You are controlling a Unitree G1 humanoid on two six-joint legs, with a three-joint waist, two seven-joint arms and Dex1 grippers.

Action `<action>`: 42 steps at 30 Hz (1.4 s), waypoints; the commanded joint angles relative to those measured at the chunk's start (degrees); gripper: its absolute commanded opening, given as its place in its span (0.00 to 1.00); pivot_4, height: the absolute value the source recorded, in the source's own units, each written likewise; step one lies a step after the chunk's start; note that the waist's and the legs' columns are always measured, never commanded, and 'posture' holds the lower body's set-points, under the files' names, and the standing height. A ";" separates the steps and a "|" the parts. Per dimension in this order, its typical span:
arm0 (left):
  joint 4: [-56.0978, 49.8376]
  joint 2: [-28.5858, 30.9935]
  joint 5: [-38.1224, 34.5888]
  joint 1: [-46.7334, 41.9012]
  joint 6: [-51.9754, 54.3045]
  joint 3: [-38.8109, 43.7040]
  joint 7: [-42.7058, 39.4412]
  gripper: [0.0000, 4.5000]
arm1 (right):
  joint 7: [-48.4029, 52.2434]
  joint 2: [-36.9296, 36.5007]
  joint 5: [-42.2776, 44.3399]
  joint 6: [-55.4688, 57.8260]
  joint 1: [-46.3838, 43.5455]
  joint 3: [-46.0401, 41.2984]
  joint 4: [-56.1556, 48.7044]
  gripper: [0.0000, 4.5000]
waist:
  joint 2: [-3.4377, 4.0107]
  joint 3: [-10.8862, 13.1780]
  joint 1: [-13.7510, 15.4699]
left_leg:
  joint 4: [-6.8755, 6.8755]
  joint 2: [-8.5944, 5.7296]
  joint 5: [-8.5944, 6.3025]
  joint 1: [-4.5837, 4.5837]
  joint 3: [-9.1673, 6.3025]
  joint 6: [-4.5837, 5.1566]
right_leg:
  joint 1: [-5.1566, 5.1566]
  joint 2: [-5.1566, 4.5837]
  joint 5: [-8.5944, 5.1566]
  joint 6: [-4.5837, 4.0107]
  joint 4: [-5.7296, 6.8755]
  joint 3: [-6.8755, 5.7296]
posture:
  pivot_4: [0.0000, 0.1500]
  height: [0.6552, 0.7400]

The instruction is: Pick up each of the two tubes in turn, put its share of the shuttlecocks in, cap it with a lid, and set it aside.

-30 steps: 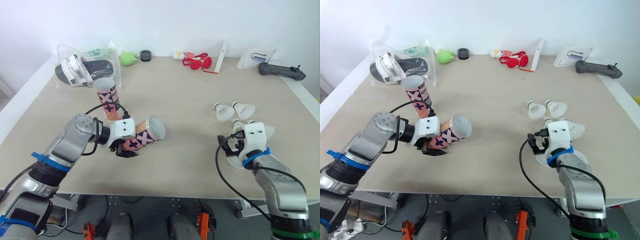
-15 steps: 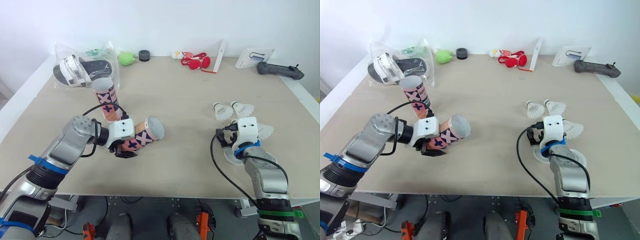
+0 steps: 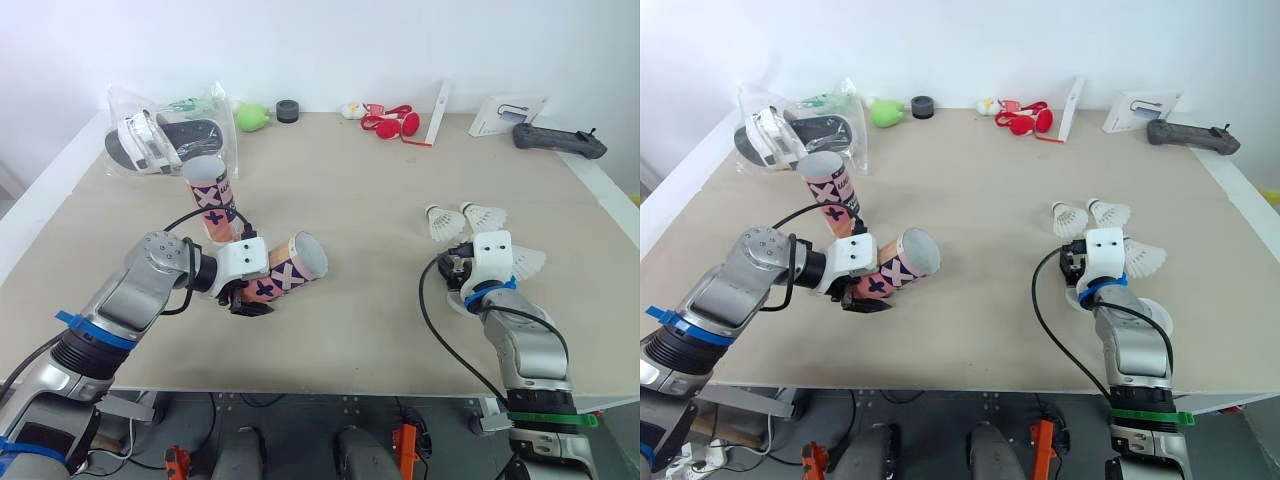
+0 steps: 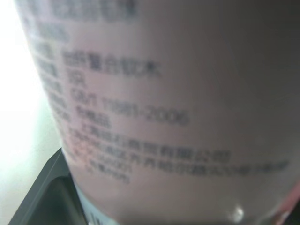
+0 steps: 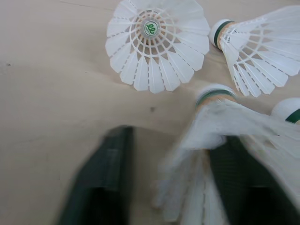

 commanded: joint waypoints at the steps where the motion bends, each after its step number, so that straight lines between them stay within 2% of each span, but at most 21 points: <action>1: -0.84 -0.01 -0.35 0.87 0.40 -0.93 -0.18 0.81 | 0.22 -0.42 0.82 1.46 0.76 -1.48 -3.93 0.40 | 0.00 0.00 0.00 | -0.01 0.00 0.00 0.00 0.00 0.00 | 0.00 0.00 0.00 0.00 0.00 0.00 | 1.00 1.00; 5: -0.79 -0.03 -0.35 0.82 0.40 -0.99 -0.23 0.81 | 0.20 -0.42 0.88 2.16 1.07 -1.50 -4.71 0.40 | 0.00 0.00 0.01 | -0.03 0.00 0.00 0.00 -0.01 0.00 | -0.01 0.00 -0.01 0.00 0.00 0.00 | 1.00 1.00; 8: -0.80 -0.03 -0.36 0.77 0.40 -1.04 -0.31 0.81 | 0.05 -0.36 0.80 2.26 1.05 -1.47 -4.67 0.22 | 0.00 0.00 0.01 | -0.03 0.00 0.00 0.00 0.00 0.00 | -0.01 0.00 -0.01 0.00 0.00 0.00 | 1.00 1.00; 10: -0.68 -0.03 -0.34 0.70 0.36 -1.03 -0.34 0.81 | 0.02 -0.34 0.86 2.58 1.17 -1.49 -5.22 0.01 | 0.00 0.00 0.01 | -0.03 0.00 0.00 0.00 0.00 0.00 | -0.01 0.00 -0.01 0.00 0.00 0.00 | 1.00 1.00; 22: -0.17 -0.20 -0.27 0.35 0.04 -1.18 -0.51 0.81 | -0.26 -0.37 0.91 4.09 2.42 -1.80 -8.43 0.01 | 0.00 0.00 0.01 | -0.04 0.00 0.00 0.00 -0.01 0.00 | -0.01 0.00 -0.04 -0.06 0.00 0.00 | 1.00 1.00; 28: 0.13 -0.46 -0.23 0.17 -0.22 -1.38 -0.64 0.81 | 0.02 -0.87 1.55 6.79 4.44 -2.69 -14.20 0.01 | 0.00 0.00 0.07 | -0.06 0.00 0.00 -0.01 -0.01 0.00 | -0.02 0.00 -0.05 -0.03 0.00 -0.01 | 1.00 1.00; 32: 0.49 -0.71 -0.18 0.05 -0.49 -1.56 -0.80 0.81 | 4.54 -4.63 4.76 11.12 7.17 -3.96 -24.10 0.01 | 0.03 0.01 0.08 | -0.07 0.00 0.00 -0.02 -0.01 0.00 | -0.03 -0.01 -0.06 -0.02 0.00 -0.01 | 1.00 1.00; 36: 0.69 -0.87 -0.10 0.12 -0.58 -1.65 -0.80 0.81 | 9.89 -9.74 7.67 12.80 9.26 -5.78 -28.79 0.01 | 0.02 0.01 0.14 | -0.06 -0.01 0.00 -0.03 -0.02 0.00 | -0.02 -0.01 -0.08 -0.04 -0.01 0.00 | 1.00 1.00; 40: 0.61 -1.16 -0.12 0.38 -0.49 -1.73 -0.62 0.81 | 19.21 -16.28 12.78 12.25 10.81 -5.91 -34.21 0.01 | 0.01 0.01 0.10 | -0.06 -0.02 0.00 -0.01 -0.01 0.00 | -0.01 -0.02 -0.17 -0.18 -0.02 0.02 | 1.00 1.00; 42: 0.67 -1.36 -0.09 0.47 -0.47 -1.81 -0.46 0.81 | 24.33 -19.20 17.38 12.22 8.50 -5.87 -37.49 0.01 | 0.03 0.02 0.08 | -0.06 -0.02 0.00 -0.01 -0.01 0.00 | -0.01 -0.02 -0.16 -0.18 -0.02 0.01 | 1.00 1.00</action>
